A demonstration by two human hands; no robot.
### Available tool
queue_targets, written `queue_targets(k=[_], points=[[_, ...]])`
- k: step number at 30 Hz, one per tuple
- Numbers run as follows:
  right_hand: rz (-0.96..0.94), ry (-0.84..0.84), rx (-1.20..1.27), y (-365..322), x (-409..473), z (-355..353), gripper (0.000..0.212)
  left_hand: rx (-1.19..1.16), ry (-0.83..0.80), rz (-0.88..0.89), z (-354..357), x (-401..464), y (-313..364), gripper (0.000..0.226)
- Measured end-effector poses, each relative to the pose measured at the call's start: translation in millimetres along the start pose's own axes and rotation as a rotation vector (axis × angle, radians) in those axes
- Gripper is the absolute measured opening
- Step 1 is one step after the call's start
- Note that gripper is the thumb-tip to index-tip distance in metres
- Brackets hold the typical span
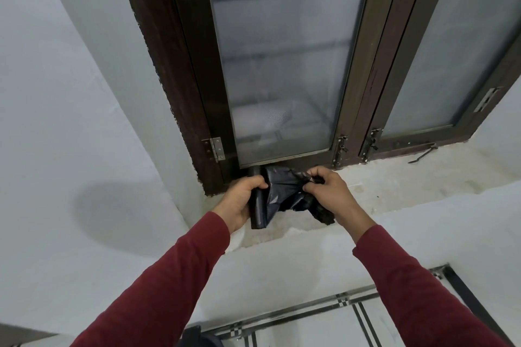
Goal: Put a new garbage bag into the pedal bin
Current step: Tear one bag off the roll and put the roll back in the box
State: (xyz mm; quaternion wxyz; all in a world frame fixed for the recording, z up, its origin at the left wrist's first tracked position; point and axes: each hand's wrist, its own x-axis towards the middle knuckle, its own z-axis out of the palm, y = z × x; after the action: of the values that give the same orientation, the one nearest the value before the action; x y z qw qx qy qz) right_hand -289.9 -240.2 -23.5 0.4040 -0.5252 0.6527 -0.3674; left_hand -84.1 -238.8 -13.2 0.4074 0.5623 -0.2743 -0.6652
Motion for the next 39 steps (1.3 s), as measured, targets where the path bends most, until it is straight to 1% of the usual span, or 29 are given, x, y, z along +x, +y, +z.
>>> queue_targets(k=[3, 5, 7, 9, 10, 12, 14, 15, 17, 19, 21, 23, 27, 31, 33, 34, 36, 37, 38, 39], points=[[-0.069, -0.070, 0.130, -3, -3, 2, 0.052, -0.009, -0.004, 0.012, 0, 0, -1, 0.051], [-0.072, -0.111, 0.229, -8, -5, 3, 0.060, -0.018, -0.009, 0.022, 0, 0, -1, 0.049], [-0.020, -0.127, 0.271, -12, -7, 4, 0.056, -0.027, -0.019, 0.028, 0, 2, -2, 0.046], [0.029, -0.093, 0.258, -13, -7, 2, 0.043, -0.029, -0.028, 0.025, 1, 0, -2, 0.041], [0.031, -0.080, 0.233, -13, -7, 2, 0.033, -0.025, -0.032, 0.025, 2, 0, -2, 0.042], [-0.013, -0.081, 0.152, -10, -8, 0, 0.005, -0.041, -0.048, 0.010, 2, 0, -1, 0.044], [-0.045, -0.022, 0.046, -6, -9, 1, 0.019, -0.070, -0.060, -0.024, 3, -2, 0, 0.037], [-0.050, 0.025, 0.020, -6, -9, 2, 0.023, -0.090, -0.069, -0.031, 3, -2, 0, 0.033], [-0.050, 0.061, 0.026, -8, -10, 3, 0.021, -0.140, -0.100, -0.027, 4, 0, 0, 0.030], [-0.036, 0.049, 0.045, -11, -10, 4, 0.023, -0.171, -0.109, -0.010, 2, 1, 0, 0.028], [-0.024, 0.043, 0.064, -12, -10, 5, 0.028, -0.161, -0.125, -0.016, 0, 1, -1, 0.038], [0.009, 0.064, 0.082, -14, -11, 7, 0.031, -0.099, -0.146, -0.035, 1, -1, -1, 0.047], [0.020, 0.070, 0.045, -18, -13, 9, 0.042, -0.025, -0.128, 0.008, 4, -2, -4, 0.048], [0.041, 0.055, -0.008, -19, -14, 10, 0.050, -0.003, -0.111, -0.026, 4, -4, -3, 0.043], [0.060, 0.053, -0.006, -20, -14, 9, 0.046, -0.034, -0.096, -0.035, 3, -4, -2, 0.041], [0.069, 0.052, 0.003, -21, -14, 8, 0.038, -0.052, -0.090, -0.038, 2, -3, -2, 0.040], [0.062, 0.047, 0.022, -21, -15, 8, 0.013, -0.039, -0.092, -0.039, 0, -3, -1, 0.043], [0.041, 0.042, 0.019, -22, -16, 9, 0.013, -0.014, -0.101, -0.037, -1, -1, -1, 0.049], [0.013, 0.042, 0.000, -20, -15, 10, 0.023, 0.015, -0.108, -0.040, -1, -1, -2, 0.054], [-0.006, 0.054, -0.031, -19, -16, 10, 0.032, 0.028, -0.113, -0.045, -2, 0, -2, 0.054]])
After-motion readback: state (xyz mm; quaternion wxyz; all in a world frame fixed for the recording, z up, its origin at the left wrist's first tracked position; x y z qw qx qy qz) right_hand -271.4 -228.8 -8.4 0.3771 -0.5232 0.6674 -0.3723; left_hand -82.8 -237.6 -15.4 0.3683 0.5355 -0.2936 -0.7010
